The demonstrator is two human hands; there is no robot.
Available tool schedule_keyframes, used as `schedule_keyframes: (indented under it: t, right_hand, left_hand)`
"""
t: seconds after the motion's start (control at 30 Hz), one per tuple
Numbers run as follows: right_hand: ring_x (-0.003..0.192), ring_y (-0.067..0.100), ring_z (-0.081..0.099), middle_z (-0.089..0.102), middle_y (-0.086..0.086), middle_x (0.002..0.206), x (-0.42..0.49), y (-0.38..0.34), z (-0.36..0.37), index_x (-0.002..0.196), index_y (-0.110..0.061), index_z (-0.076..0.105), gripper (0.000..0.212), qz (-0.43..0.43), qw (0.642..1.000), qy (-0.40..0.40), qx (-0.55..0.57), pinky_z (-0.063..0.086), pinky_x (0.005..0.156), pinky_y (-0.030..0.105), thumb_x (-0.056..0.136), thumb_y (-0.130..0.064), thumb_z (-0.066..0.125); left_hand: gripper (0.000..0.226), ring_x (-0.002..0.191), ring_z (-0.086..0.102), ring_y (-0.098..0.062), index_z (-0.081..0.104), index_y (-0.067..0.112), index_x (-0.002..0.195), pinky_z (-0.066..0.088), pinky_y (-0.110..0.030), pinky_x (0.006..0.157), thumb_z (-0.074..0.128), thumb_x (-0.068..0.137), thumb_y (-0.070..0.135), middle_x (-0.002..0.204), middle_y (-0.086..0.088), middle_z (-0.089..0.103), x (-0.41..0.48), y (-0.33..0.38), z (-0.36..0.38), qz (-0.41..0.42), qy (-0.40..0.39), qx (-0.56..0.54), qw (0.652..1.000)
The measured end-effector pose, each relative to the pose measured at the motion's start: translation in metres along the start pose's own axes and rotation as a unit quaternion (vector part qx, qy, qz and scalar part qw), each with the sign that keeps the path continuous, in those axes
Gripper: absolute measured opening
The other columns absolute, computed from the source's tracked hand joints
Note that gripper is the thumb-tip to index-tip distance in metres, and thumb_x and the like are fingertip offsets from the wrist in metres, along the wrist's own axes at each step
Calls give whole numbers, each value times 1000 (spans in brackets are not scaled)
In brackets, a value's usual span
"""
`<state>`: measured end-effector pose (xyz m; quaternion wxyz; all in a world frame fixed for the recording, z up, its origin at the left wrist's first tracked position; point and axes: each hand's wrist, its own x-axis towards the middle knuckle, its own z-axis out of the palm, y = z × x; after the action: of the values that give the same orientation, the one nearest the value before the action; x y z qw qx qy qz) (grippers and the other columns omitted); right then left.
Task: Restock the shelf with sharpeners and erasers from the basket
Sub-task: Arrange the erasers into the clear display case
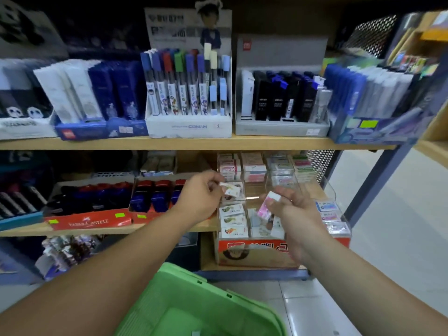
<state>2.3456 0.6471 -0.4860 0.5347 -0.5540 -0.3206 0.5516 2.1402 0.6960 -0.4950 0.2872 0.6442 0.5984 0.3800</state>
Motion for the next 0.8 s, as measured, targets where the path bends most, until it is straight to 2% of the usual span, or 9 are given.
schedule_keyframes:
  t: [0.07, 0.17, 0.33, 0.4, 0.5, 0.57, 0.63, 0.7, 0.8]
  right_hand:
    - [99, 24, 75, 80, 5, 102, 5, 1, 2, 122, -18, 66, 35, 0, 1000, -3, 1, 60, 92, 50, 94, 1, 72]
    - [91, 27, 73, 81, 0, 90, 11, 4, 6, 117, -17, 69, 30, 3, 1000, -13, -2, 58, 74, 43, 95, 3, 70]
    - [99, 30, 71, 81, 4, 100, 17, 8, 14, 114, -16, 72, 27, 0, 999, -43, 1, 50, 99, 53, 93, 1, 72]
    - [89, 27, 68, 81, 7, 103, 18, 7, 16, 119, -10, 71, 28, 19, 998, -61, 24, 51, 92, 46, 92, -2, 74]
    - [77, 23, 66, 78, 11, 101, 19, 7, 17, 118, -6, 73, 26, 53, 994, -68, 70, 54, 60, 33, 93, -6, 75]
    - [74, 21, 66, 76, 13, 99, 19, 6, 17, 119, -6, 73, 27, 64, 992, -66, 85, 53, 53, 28, 92, -8, 75]
    - [79, 21, 69, 77, 13, 104, 19, 5, 16, 120, -6, 74, 29, 69, 991, -72, 86, 53, 53, 27, 92, -9, 76]
    - [83, 20, 72, 78, 13, 111, 19, 4, 15, 123, -7, 73, 31, 69, 990, -82, 86, 52, 53, 26, 93, -9, 74]
    - [81, 18, 74, 79, 10, 109, 18, 4, 13, 124, -7, 71, 29, 66, 991, -86, 75, 53, 52, 26, 95, -11, 73]
  left_hand:
    - [19, 76, 65, -3, 66, 22, 118, 52, -18, 65, 66, 100, 21, 86, 8, 68, 12, -1, 4, 13, 1, 25, 1000]
    - [27, 87, 64, -8, 65, 26, 127, 57, -29, 75, 63, 101, 32, 99, 8, 65, 26, -2, 10, 26, -32, 132, 990]
    - [23, 107, 57, -15, 70, 31, 122, 54, -36, 95, 61, 101, 33, 129, 4, 45, 38, 0, 10, 47, -105, 264, 958]
    - [25, 112, 56, -16, 71, 30, 122, 52, -36, 101, 65, 98, 28, 134, 3, 43, 41, 1, 10, 36, -120, 275, 953]
    - [32, 119, 55, -16, 71, 25, 126, 48, -29, 103, 63, 97, 15, 132, 3, 50, 42, 6, 8, 61, -91, 204, 973]
    - [27, 116, 59, -13, 73, 22, 121, 48, -17, 92, 62, 100, 11, 120, 7, 61, 38, 17, 4, 57, -107, 91, 988]
    - [22, 98, 66, -6, 74, 24, 119, 49, -13, 73, 65, 100, 17, 106, 8, 71, 29, 31, -1, 10, -195, -42, 980]
    - [28, 86, 69, -7, 72, 27, 124, 54, -20, 67, 73, 96, 23, 104, 0, 75, 22, 38, -3, 2, -278, -99, 956]
    - [47, 98, 73, -20, 67, 28, 132, 62, -38, 88, 81, 89, 19, 110, -6, 73, 19, 37, 0, 39, -287, -73, 954]
